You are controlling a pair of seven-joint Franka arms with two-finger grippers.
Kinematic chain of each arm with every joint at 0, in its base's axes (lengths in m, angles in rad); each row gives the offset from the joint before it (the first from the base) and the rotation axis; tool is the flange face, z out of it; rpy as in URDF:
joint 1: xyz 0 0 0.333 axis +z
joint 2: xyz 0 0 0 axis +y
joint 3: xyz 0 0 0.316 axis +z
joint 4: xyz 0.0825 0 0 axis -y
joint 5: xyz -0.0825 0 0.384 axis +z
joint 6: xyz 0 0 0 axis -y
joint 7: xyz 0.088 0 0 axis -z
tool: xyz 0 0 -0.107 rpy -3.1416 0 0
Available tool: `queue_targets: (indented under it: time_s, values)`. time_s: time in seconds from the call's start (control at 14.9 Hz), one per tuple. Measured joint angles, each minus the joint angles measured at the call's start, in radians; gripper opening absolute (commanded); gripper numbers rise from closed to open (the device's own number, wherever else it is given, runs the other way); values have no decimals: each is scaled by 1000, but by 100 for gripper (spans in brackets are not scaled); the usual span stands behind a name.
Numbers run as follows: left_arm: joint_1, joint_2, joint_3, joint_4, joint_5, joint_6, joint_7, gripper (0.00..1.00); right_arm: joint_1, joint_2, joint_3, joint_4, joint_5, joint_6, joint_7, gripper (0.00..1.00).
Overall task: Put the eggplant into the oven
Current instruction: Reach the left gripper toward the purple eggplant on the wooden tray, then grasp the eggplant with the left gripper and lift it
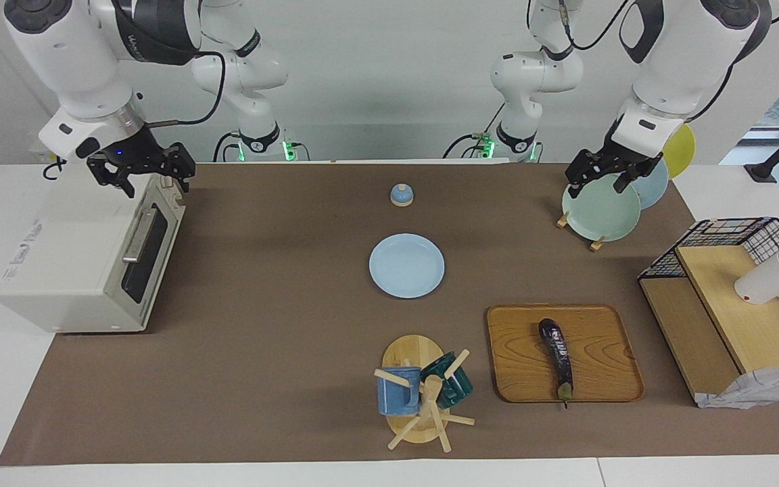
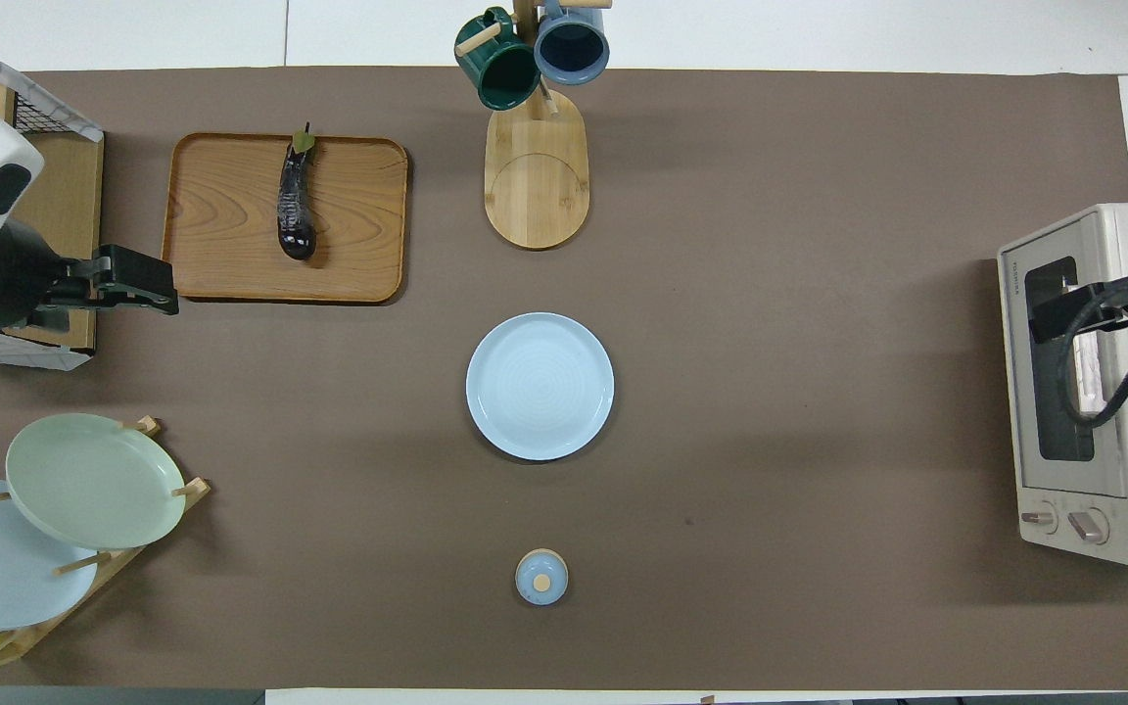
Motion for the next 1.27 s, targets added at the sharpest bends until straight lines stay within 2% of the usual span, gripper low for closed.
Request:
queue_targets:
  time_s: [0.2, 0.4, 0.81, 0.94, 1.14, 1.21, 1.27]
  values:
    - [0, 0, 0, -2, 0, 0, 0, 100, 0, 0, 0, 0, 9, 1, 0, 100]
    - [0, 0, 0, -3, 0, 0, 0, 100, -6, 0, -1, 0, 79, 1, 0, 100]
    - [0, 11, 0, -6, 0, 54, 0, 100, -11, 0, -3, 0, 86, 16, 80, 100]
    - [0, 57, -1, 1, 0, 81, 0, 100, -11, 0, -3, 0, 86, 18, 83, 100]
    - [0, 219, -2, 74, 0, 131, 0, 100, -19, 0, -3, -1, 86, 31, 86, 100]
    - [0, 285, -2, 107, 0, 166, 2, 100, -27, 0, -3, -4, 86, 47, 86, 94]
    - [0, 344, -2, 132, 0, 205, 8, 100, -34, -1, -4, -12, 86, 55, 80, 50]
